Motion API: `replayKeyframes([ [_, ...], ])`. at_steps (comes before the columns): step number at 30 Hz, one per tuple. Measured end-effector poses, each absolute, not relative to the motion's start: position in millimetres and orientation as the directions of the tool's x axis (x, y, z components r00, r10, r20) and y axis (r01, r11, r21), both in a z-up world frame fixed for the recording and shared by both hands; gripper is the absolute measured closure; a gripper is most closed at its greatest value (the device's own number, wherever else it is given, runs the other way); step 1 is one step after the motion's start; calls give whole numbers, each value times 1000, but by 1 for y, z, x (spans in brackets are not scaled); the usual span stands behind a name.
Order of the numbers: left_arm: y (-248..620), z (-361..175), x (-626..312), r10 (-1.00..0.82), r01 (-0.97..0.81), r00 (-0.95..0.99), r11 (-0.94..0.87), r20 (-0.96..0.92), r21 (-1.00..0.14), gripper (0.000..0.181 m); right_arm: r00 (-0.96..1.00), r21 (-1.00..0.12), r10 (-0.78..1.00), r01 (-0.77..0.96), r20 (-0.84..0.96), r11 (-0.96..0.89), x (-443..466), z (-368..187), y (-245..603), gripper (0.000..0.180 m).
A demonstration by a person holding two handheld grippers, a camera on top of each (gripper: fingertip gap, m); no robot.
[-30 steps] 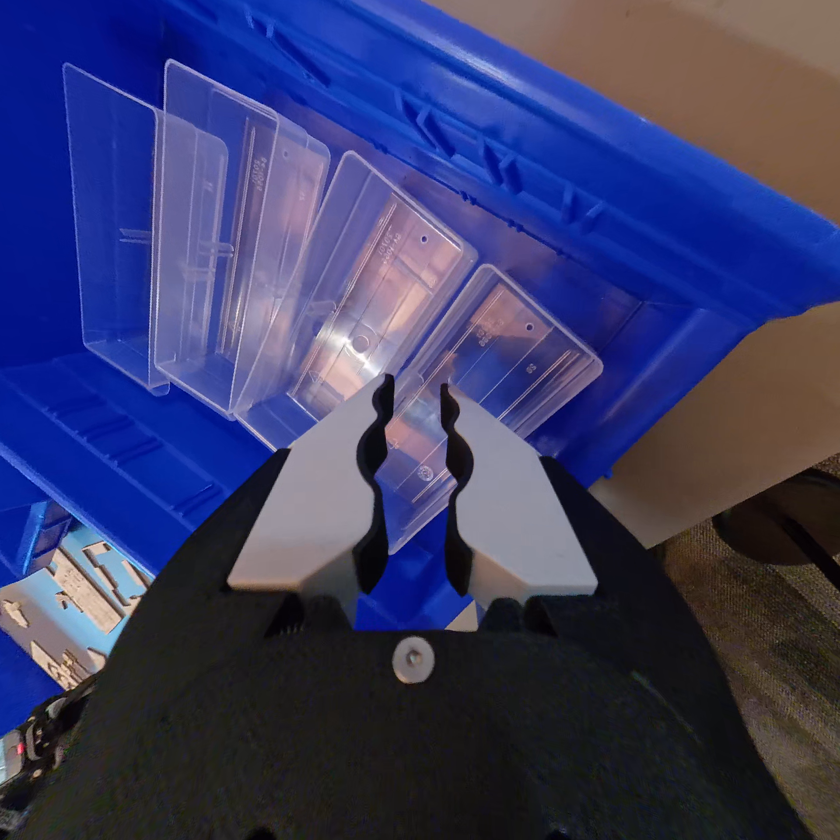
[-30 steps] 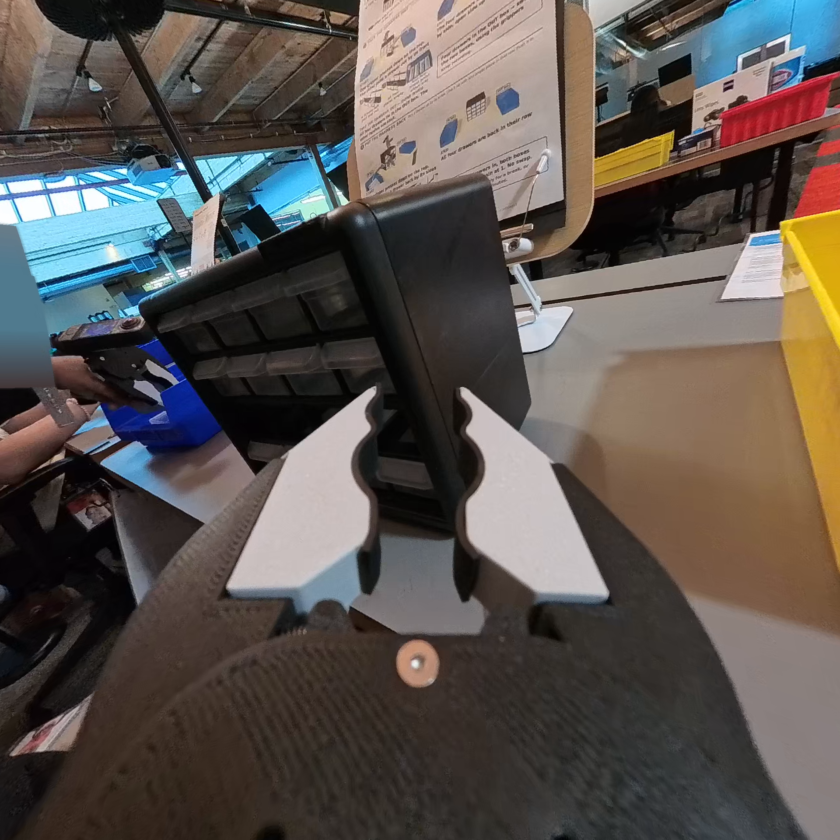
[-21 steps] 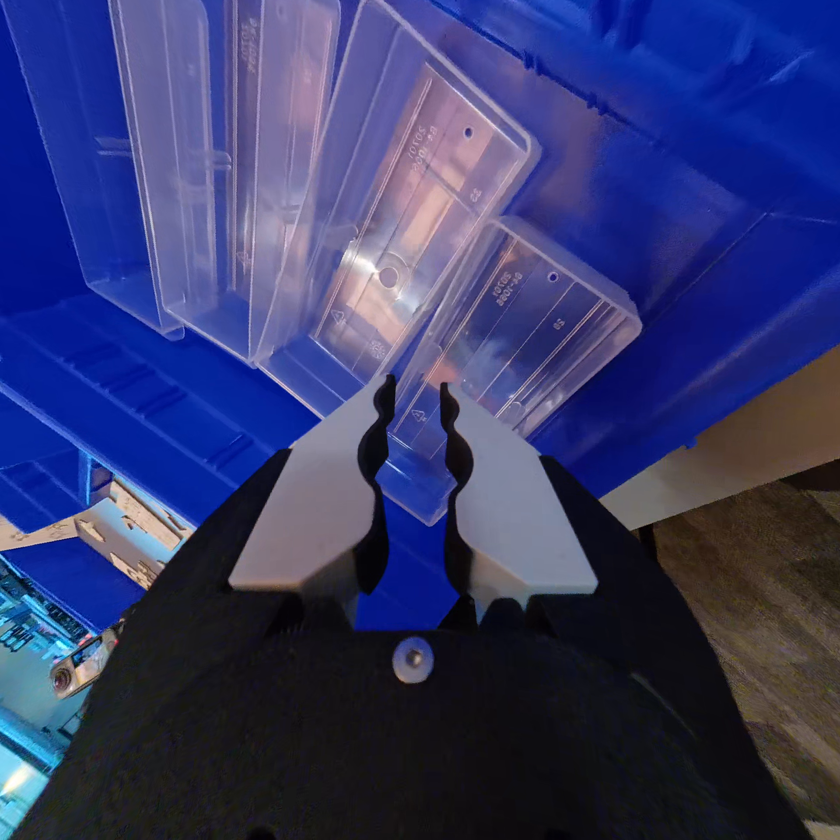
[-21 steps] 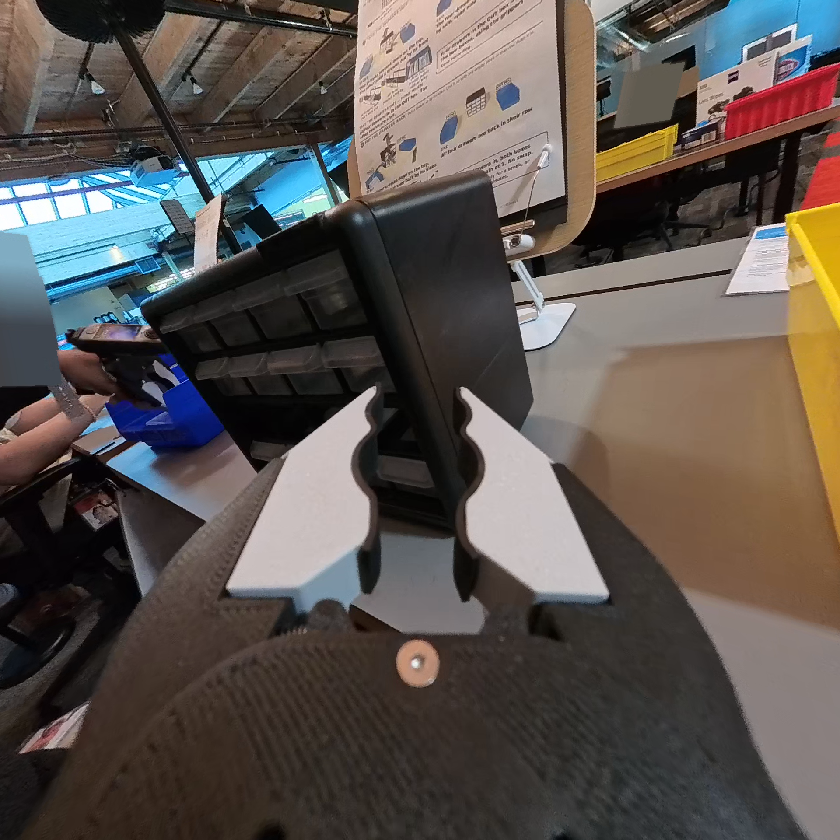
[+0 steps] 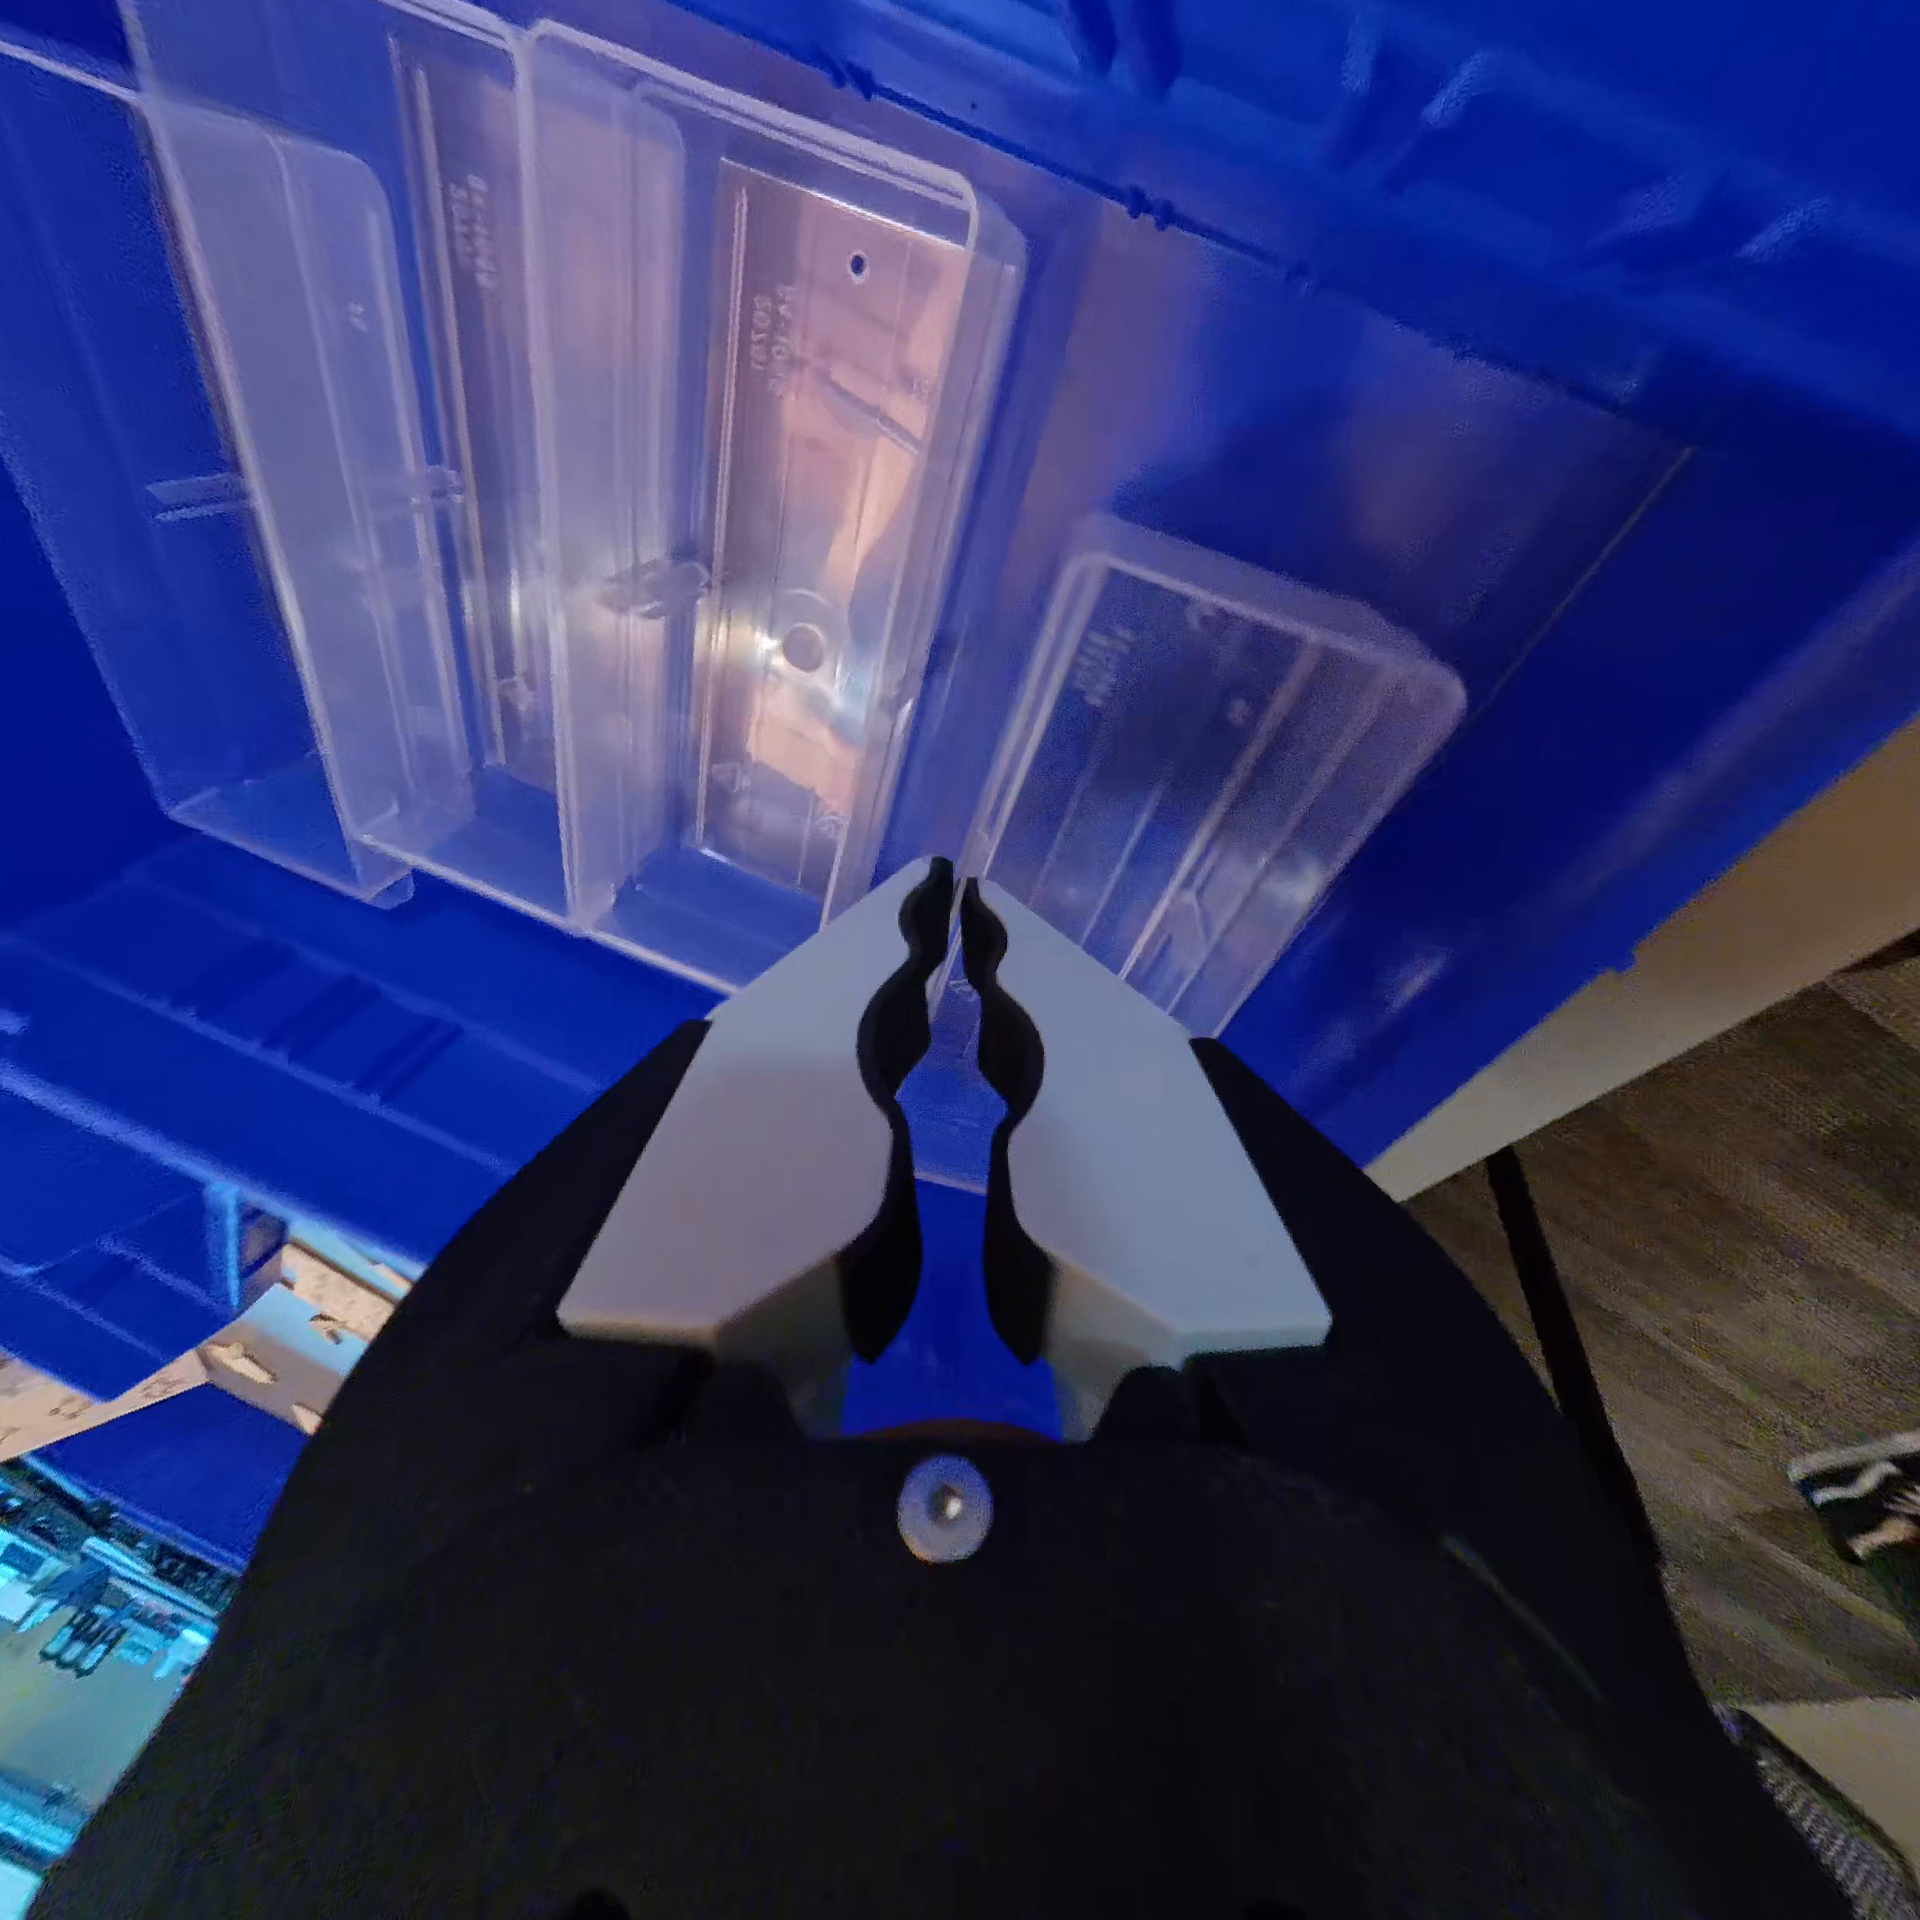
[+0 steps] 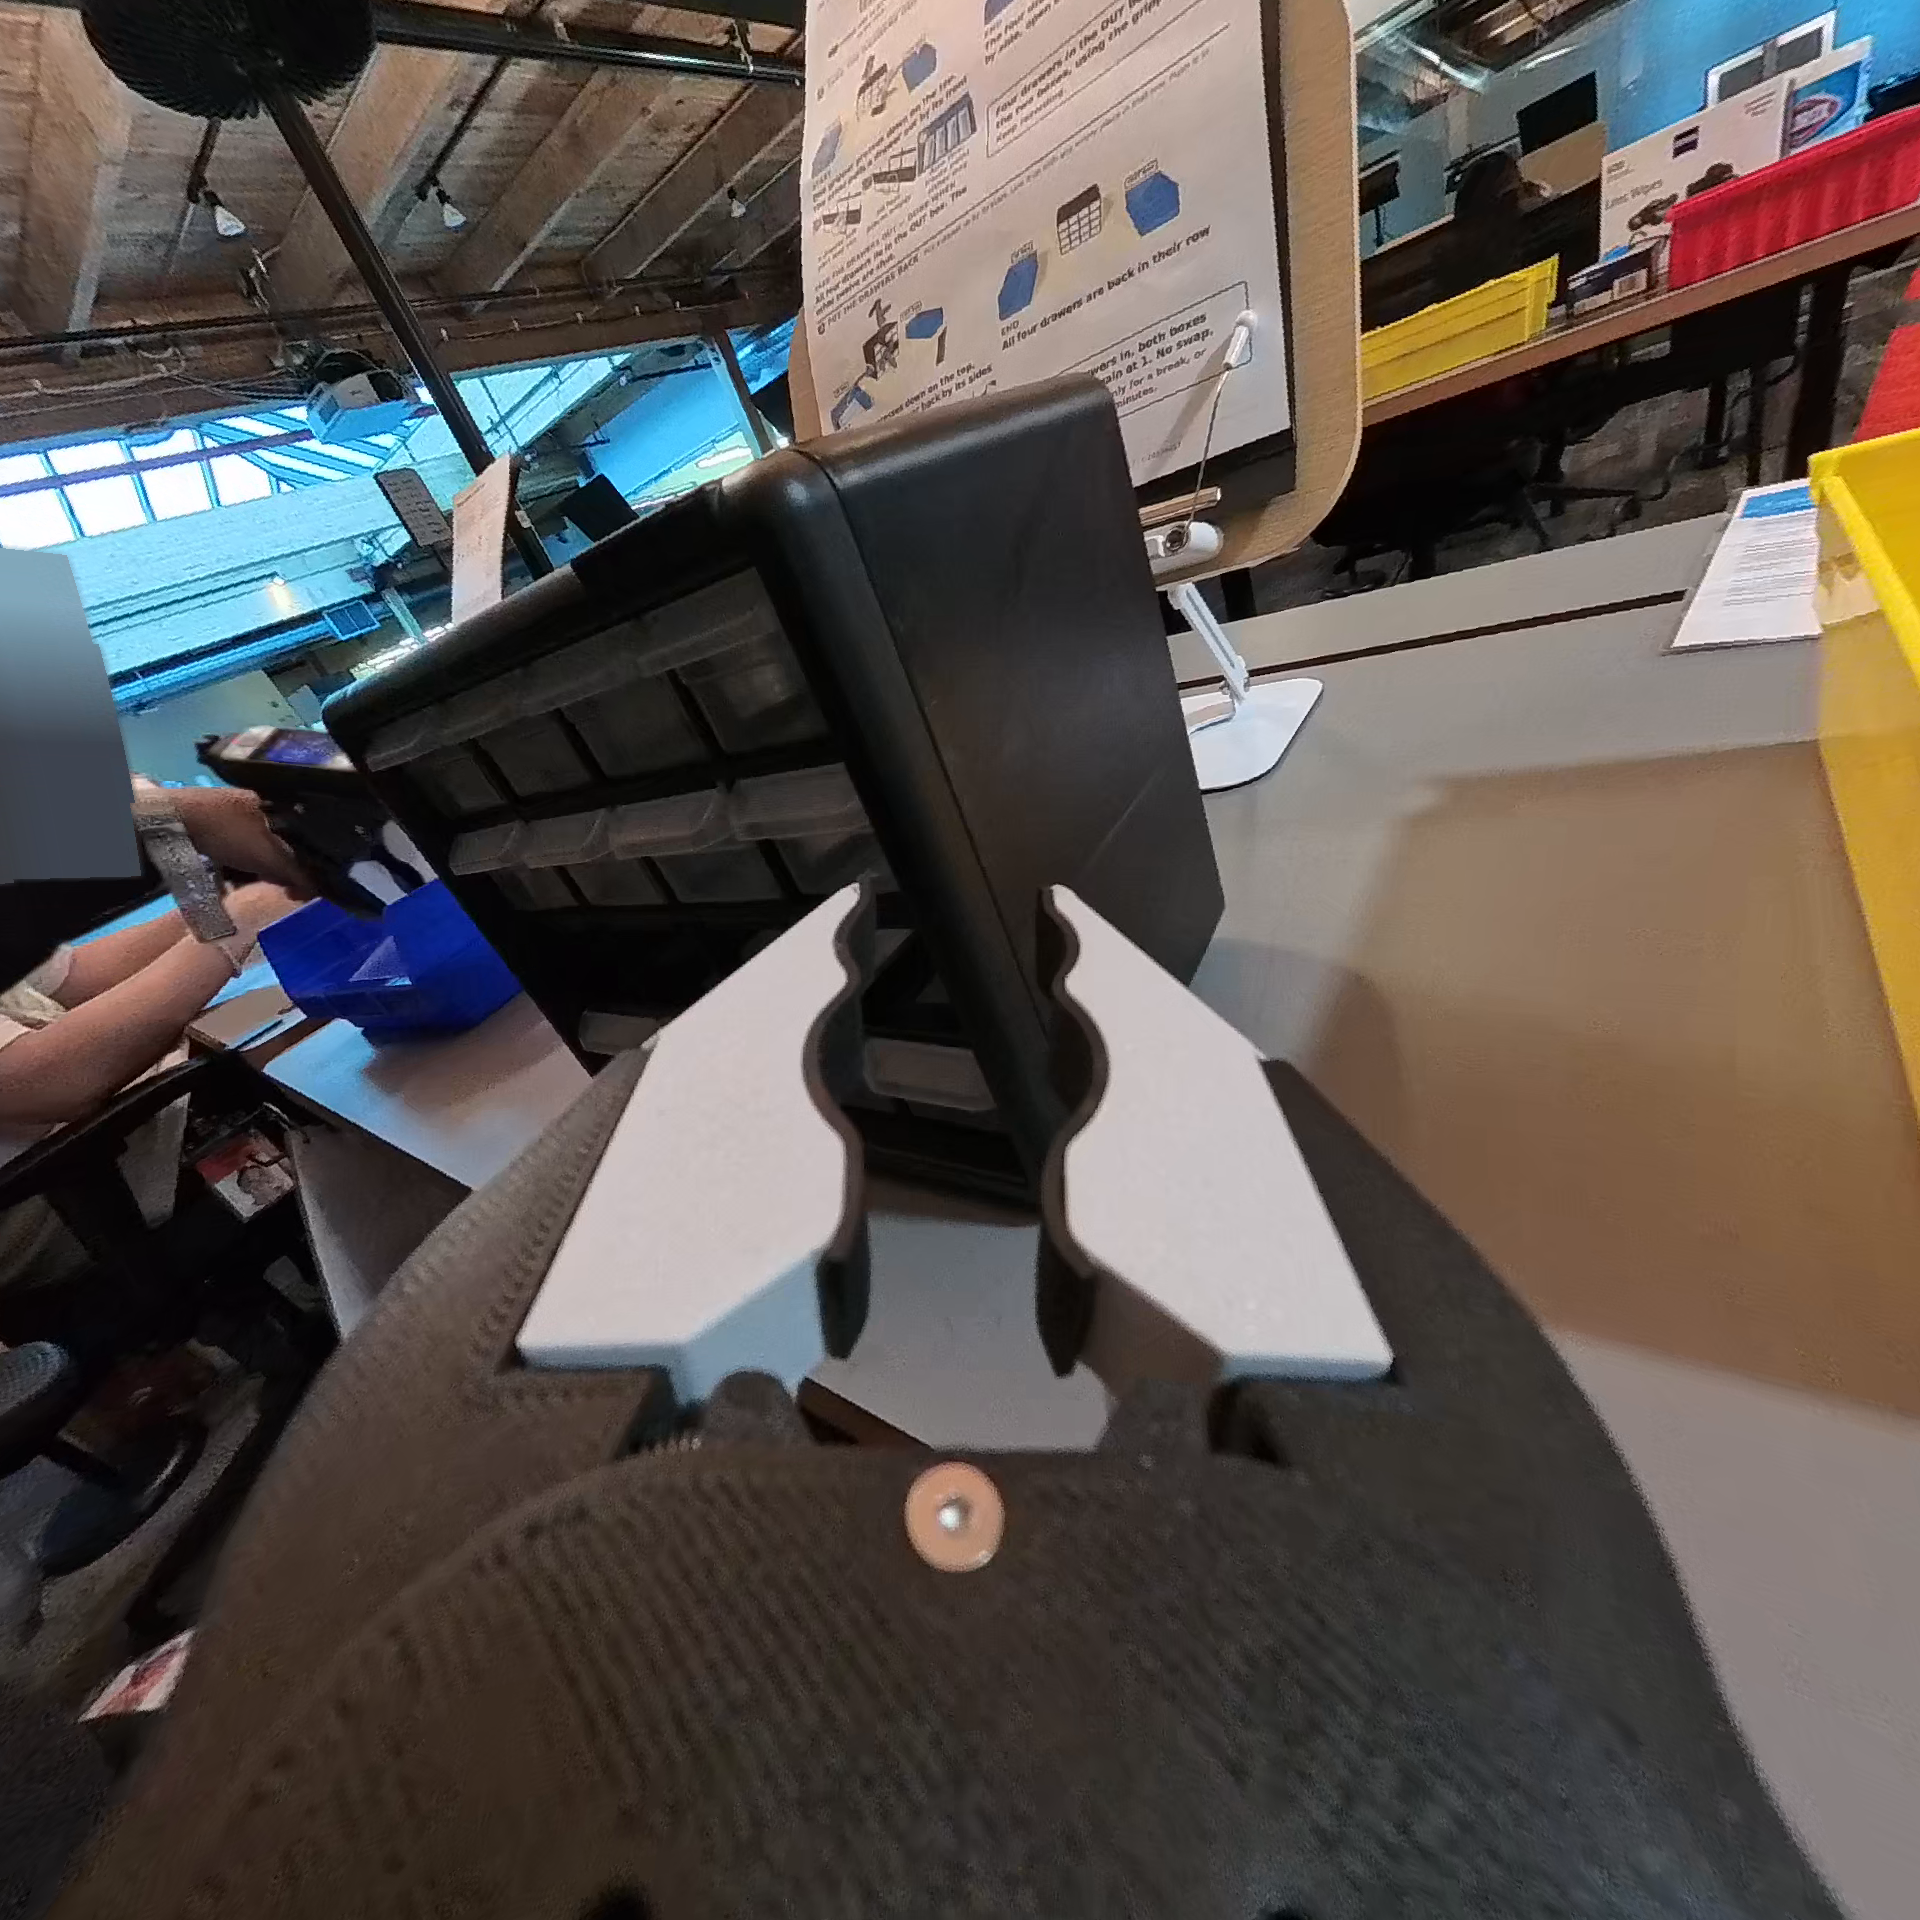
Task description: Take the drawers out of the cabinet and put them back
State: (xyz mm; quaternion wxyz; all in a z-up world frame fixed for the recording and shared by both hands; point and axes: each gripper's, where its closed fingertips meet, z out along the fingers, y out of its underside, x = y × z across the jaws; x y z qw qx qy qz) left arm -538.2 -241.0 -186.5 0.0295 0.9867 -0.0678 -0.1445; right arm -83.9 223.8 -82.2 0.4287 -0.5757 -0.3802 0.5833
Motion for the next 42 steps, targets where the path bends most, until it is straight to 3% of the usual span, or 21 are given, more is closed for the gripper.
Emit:
replayKeyframes([
  [9, -222, -88, -512, -135, -219, 871, -967, -473, -127, 181, 13, -940, 941, -68, -337, -335, -84, -78, 218, 150],
  [15, -185, -14, -456, 43, -240, 835, -869, -548, -434, 181, -8, -987, 987, -25, -159, -159, -89, -72, 193, 150],
  [21, -125, 17, -348, 238, -158, 884, -658, -402, -736, 181, -122, -1000, 992, -17, 4, 2, -97, -59, 134, 146],
  [25, -76, -1, -237, 182, -40, 973, -470, -141, -882, 181, -356, -1000, 934, -22, 19, 12, -98, -49, 43, 143],
  [29, -47, -42, -168, 146, 39, 989, -438, -28, -898, 181, -546, -995, 832, -60, 100, 80, -77, -46, -46, 146],
  [33, -33, -87, -152, 202, 246, 964, -418, 175, -874, 181, -539, -956, 790, -189, 291, 224, -57, -42, -81, 161],
  [35, -26, -99, -155, 240, 385, 918, -338, 317, -859, 181, -514, -938, 787, -125, 341, 325, -65, -60, -85, 145],
  [36, -23, -100, -160, 261, 450, 885, -274, 385, -850, 181, -477, -923, 801, -61, 362, 381, -73, -72, -81, 123],
  [37, -21, -103, -165, 289, 500, 854, -225, 432, -836, 181, -417, -899, 817, 2, 398, 439, -82, -83, -73, 124],
  [40, -14, -108, -170, 308, 577, 797, -136, 519, -805, 181, -279, -757, 741, 67, 611, 650, -92, -99, -56, 128],
  [42, -9, -110, -167, 295, 642, 749, -103, 593, -760, 181, -236, -585, 583, 71, 777, 808, -94, -106, -53, 126],
])
